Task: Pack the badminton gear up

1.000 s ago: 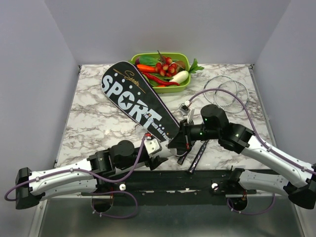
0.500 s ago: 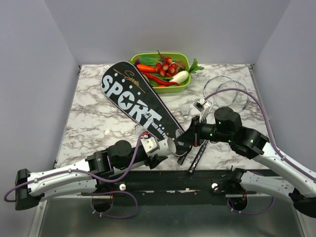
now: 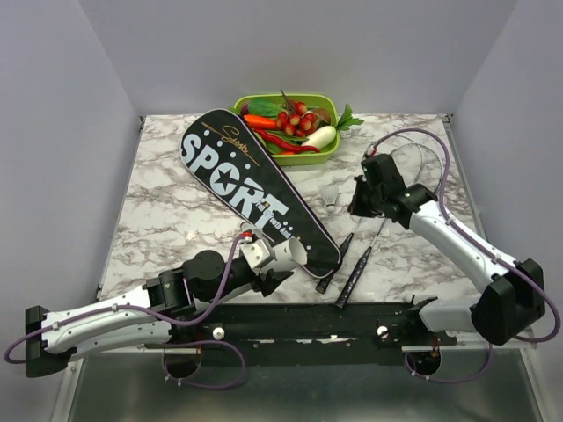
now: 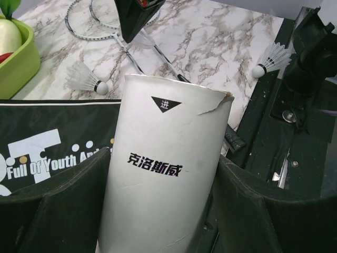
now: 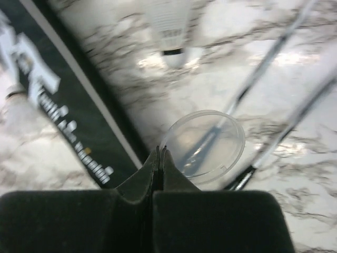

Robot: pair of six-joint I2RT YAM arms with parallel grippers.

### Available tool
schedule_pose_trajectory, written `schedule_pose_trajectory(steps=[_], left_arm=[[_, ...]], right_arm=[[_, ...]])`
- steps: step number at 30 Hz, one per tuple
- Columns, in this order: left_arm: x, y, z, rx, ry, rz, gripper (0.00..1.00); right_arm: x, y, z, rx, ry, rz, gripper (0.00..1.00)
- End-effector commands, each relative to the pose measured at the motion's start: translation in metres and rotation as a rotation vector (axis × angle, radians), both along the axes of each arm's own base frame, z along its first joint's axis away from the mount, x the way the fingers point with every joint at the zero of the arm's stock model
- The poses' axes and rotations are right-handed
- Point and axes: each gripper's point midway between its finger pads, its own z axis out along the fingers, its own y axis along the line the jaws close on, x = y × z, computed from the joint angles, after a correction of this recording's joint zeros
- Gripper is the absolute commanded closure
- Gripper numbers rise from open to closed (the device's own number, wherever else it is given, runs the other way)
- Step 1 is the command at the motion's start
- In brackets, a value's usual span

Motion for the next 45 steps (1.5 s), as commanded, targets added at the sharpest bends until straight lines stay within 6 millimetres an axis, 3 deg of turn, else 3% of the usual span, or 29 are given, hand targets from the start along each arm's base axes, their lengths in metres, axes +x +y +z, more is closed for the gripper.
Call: schedule_pose_trajectory(steps=[1,7,12,17,24,30,34,35,45], left_arm=[[0.005,0.015,-0.019,-0.072,0.246,0.173,1.0],[0.012,0.022,-0.018,-0.083,0.24,0.228,1.0],[0.014,0.02,-0.028,-0.041,0.249,0.243,1.0],[0.017,0.02,-0.035,-0.025,0.269,0.271,1.0],[0.02,0.026,-0.032,-0.05,0.273,0.307,1.0],[0.021,0.03,-0.033,-0.041,0.28,0.328,1.0],[0.022,0.03,-0.034,-0.026,0.278,0.339,1.0],[0.022,0.03,-0.034,-0.022,0.28,0.336,1.0],[0.011,0.02,-0.032,-0.031,0.314,0.272,1.0]], right_arm=[[0.025,-0.057,-0.021,-0.121,0.041,-0.205,1.0],[0.023,-0.123,-0.066,-0.193,0.145,-0.434,0.99],[0.015,-0.155,-0.093,-0.172,0.226,-0.556,0.99],[0.006,-0.168,-0.112,-0.16,0.274,-0.617,0.99],[0.014,-0.166,-0.126,-0.161,0.319,-0.626,0.99],[0.024,-0.166,-0.126,-0.165,0.32,-0.637,0.79],[0.022,-0.162,-0.118,-0.139,0.32,-0.628,0.5],[0.02,-0.162,-0.112,-0.135,0.305,-0.63,0.47],[-0.037,-0.185,-0.076,-0.196,0.319,-0.768,0.3]])
